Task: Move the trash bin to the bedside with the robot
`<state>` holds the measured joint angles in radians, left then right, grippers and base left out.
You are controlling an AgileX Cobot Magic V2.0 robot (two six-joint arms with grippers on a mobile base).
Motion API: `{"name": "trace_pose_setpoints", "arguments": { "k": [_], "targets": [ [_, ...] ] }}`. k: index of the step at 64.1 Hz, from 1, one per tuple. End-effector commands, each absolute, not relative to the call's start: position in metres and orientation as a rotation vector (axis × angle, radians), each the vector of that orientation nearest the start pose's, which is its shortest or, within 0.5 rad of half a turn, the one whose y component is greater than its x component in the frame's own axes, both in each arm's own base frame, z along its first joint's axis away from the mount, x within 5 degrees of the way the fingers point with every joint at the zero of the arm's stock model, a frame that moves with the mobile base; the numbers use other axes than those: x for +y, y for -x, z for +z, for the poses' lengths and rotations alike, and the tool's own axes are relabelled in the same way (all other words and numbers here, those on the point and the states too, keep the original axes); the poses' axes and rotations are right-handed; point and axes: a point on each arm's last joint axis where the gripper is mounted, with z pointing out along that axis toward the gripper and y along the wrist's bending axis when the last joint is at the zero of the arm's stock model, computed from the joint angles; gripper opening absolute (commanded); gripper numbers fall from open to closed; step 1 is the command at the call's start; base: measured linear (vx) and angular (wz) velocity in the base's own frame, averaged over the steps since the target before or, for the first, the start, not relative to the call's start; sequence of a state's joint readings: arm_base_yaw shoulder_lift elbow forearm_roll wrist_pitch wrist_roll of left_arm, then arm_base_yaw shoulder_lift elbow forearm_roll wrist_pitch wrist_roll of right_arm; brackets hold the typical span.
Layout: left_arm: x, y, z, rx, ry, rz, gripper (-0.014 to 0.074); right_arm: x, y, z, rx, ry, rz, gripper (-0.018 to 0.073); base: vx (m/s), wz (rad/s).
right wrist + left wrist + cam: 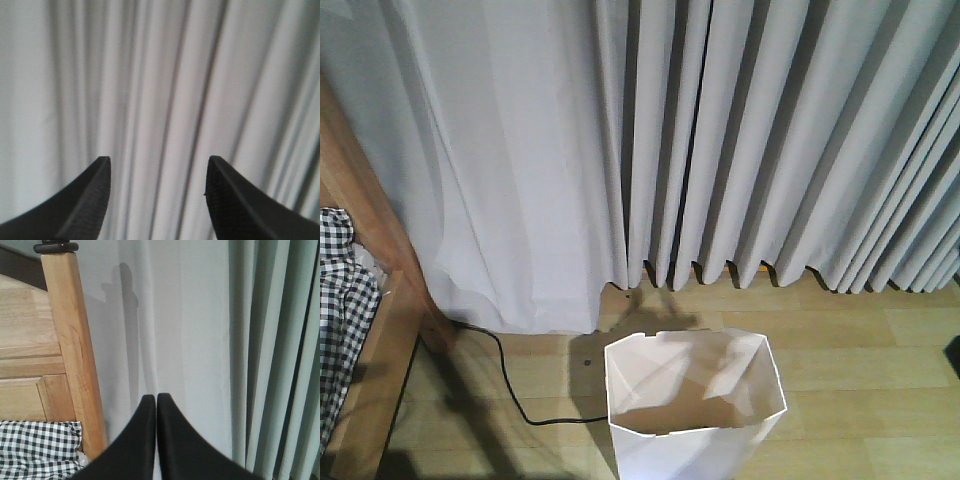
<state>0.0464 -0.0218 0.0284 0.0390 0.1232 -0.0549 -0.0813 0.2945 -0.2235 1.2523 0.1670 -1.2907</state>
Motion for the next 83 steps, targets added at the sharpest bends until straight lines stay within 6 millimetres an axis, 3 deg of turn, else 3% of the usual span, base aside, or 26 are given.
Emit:
{"name": "trace_pose_setpoints", "arguments": {
  "k": [1, 9, 20, 68, 78, 83],
  "targets": [
    [0.0027, -0.0544, 0.2075, 1.514, 0.055, 0.019, -0.0006, 0.0024, -0.0806, 0.2734, 1.558, 0.02, 0.005, 0.0407, 0.0, 0.0],
    [0.0027, -0.0544, 0.2075, 1.514, 0.055, 0.019, -0.0006, 0.0046, -0.0805, 0.2728, 1.565, 0.039, 0.024, 0.0305, 0.0, 0.0],
    [0.0027, -0.0544, 0.2075, 1.514, 0.055, 0.019, -0.0006, 0.0011, -0.0806, 0.2739, 1.553, 0.002, 0.0, -0.0015, 0.0, 0.0],
    [0.0027, -0.0544, 0.2075, 1.514, 0.055, 0.019, -0.0006, 0.0015, -0.0806, 0.2739, 1.553, -0.002, 0.011, -0.0009, 0.0, 0.0],
    [0.0027, -0.0544, 0.2075, 1.514, 0.055, 0.019, -0.0006, 0.0027, -0.0806, 0.2705, 1.586, 0.128, -0.095, -0.0009, 0.0, 0.0],
    [0.0027, -0.0544, 0.2075, 1.514, 0.055, 0.019, -0.0006, 0.0026, -0.0804, 0.2672, 1.624, 0.108, -0.074, -0.0009, 0.0, 0.0]
  ]
}}
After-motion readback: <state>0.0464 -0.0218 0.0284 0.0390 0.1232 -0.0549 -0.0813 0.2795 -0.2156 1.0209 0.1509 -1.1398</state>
